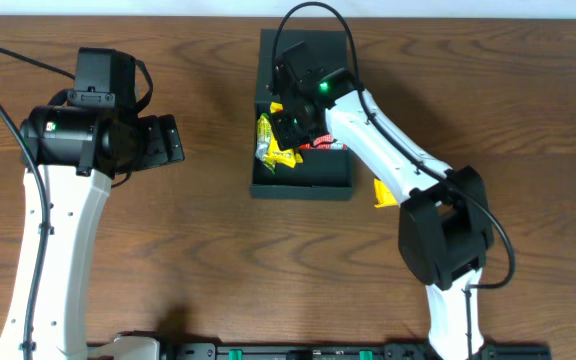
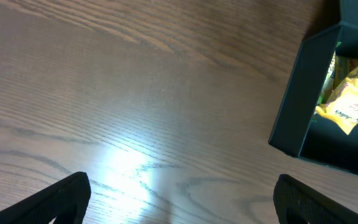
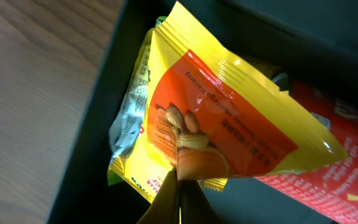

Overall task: Pack container
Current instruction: 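Release the packet into the box and press it down with the right gripper, then move the right gripper to the yellow Lemond packet and grasp it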

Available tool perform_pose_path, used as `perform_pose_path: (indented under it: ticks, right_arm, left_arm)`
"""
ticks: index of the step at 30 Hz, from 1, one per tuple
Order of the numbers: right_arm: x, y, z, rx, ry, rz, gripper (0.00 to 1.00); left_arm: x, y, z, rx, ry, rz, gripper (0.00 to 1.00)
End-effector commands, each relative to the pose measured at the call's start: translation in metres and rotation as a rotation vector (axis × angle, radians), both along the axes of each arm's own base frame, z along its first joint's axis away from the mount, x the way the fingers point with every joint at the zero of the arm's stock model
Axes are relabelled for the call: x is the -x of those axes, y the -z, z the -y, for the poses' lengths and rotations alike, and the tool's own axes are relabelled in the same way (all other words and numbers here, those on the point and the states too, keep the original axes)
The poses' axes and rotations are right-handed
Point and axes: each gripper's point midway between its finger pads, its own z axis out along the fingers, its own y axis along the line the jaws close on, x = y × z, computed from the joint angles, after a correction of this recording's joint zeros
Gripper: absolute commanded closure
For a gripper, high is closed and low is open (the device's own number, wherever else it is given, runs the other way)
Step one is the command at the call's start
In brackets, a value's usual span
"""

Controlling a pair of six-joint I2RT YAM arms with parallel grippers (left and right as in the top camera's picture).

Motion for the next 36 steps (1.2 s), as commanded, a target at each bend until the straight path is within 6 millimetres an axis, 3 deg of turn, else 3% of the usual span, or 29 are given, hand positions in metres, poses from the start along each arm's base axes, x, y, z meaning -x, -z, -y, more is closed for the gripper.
perform_pose_path:
  ticks: [1,3,6,10,12,17,18,19,20,24,26,30,33,36]
  right_arm:
    - [-0.005,0.017,-0.002,0.013,0.010,-0.020,0.98]
    - [-0.009,0.018,-0.004,0.006,0.010,-0.007,0.96]
    - [-0.019,0.012,-0.009,-0.018,0.012,0.034,0.80]
    - [-0.029,0.003,0.002,0.033,0.040,0.077,0.67]
    - [-0.035,-0.013,0.007,0.066,0.055,0.101,0.66]
    - [-0.045,-0.079,0.013,0.071,0.061,0.172,0.65]
    - [-0.042,-0.092,0.020,0.089,0.077,0.171,0.69]
    - [-0.038,-0.104,0.035,0.111,0.154,0.144,0.81]
    - [-0.033,-0.109,0.047,0.111,0.233,0.107,0.83]
    - [-0.023,-0.121,0.091,0.064,0.397,-0.026,0.67]
    - [-0.017,-0.126,0.108,0.057,0.358,-0.057,0.59]
    - [0.009,-0.134,0.157,0.212,0.190,-0.084,0.43]
    - [0.015,-0.138,0.170,0.239,0.182,-0.083,0.28]
    - [0.028,-0.144,0.178,0.238,0.192,-0.093,0.21]
  left_arm:
    - [0.000,0.002,-0.005,-0.013,-0.023,-0.005,0.05]
    - [0.000,0.002,-0.005,-0.013,-0.023,-0.005,0.05]
    - [0.000,0.002,-0.005,-0.013,-0.023,-0.005,0.05]
    - [0.000,0.002,-0.005,-0.013,-0.023,-0.005,0.05]
    - [0.000,0.002,-0.005,-0.013,-0.023,-0.004,0.05]
    - [0.000,0.002,-0.005,-0.013,-0.023,-0.005,0.05]
    - [0.000,0.002,-0.005,-0.013,-0.023,-0.005,0.05]
    - [0.000,0.002,-0.005,-0.013,-0.023,-0.006,0.05]
    - [0.000,0.002,-0.005,-0.013,-0.023,-0.006,0.05]
    - [0.000,0.002,-0.005,-0.013,-0.023,-0.005,0.05]
    - [0.000,0.002,-0.005,-0.013,-0.023,-0.005,0.05]
    - [0.000,0.002,-0.005,-0.012,-0.023,-0.006,0.05]
    - [0.001,0.003,-0.005,-0.012,-0.023,-0.010,0.05]
    - [0.005,0.004,-0.005,-0.010,-0.022,-0.028,0.04]
